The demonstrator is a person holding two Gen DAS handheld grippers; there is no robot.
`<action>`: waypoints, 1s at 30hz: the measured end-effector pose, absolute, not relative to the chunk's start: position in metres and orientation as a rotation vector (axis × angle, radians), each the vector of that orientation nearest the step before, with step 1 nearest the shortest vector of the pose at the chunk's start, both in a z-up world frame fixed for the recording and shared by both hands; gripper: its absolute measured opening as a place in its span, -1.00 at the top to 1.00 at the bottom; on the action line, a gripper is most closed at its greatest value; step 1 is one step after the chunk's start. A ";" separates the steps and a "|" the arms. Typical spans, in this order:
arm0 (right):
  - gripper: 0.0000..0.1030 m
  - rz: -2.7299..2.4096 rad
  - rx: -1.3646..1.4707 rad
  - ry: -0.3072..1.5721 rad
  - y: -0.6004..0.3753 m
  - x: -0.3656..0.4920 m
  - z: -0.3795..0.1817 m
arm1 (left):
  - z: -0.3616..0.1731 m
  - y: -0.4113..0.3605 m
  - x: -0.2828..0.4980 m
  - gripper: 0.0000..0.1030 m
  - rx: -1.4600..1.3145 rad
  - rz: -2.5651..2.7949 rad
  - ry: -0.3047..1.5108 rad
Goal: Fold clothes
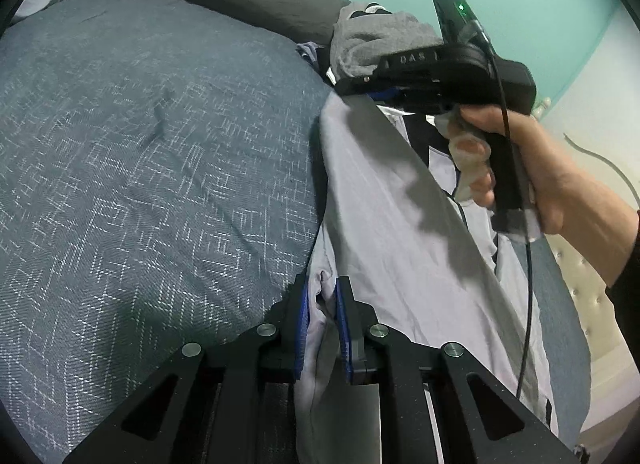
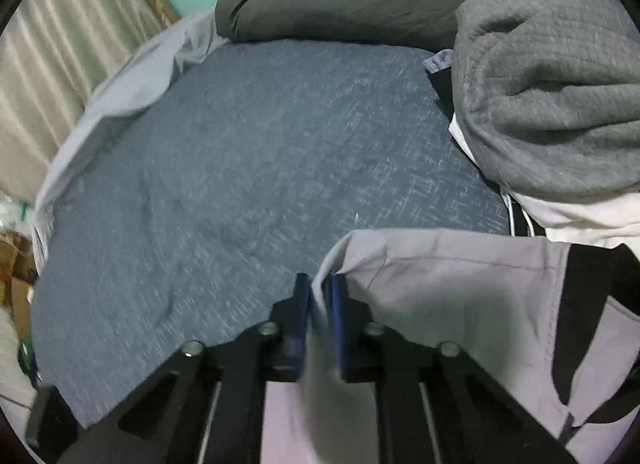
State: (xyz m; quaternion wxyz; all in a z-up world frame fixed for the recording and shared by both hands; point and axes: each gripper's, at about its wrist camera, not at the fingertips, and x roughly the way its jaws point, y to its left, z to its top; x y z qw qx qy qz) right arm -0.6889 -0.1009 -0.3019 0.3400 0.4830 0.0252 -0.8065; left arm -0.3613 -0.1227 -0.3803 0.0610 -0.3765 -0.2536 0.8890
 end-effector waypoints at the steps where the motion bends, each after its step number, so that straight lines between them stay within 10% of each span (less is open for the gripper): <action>1: 0.90 -2.102 1.246 0.041 -0.100 -0.691 -0.301 | -0.380 -0.123 -0.361 0.73 -1.141 2.688 -0.767; 30: 0.95 -2.126 1.191 -0.214 0.038 -0.560 -0.274 | -0.361 -0.149 -0.335 0.76 -1.162 2.728 -0.924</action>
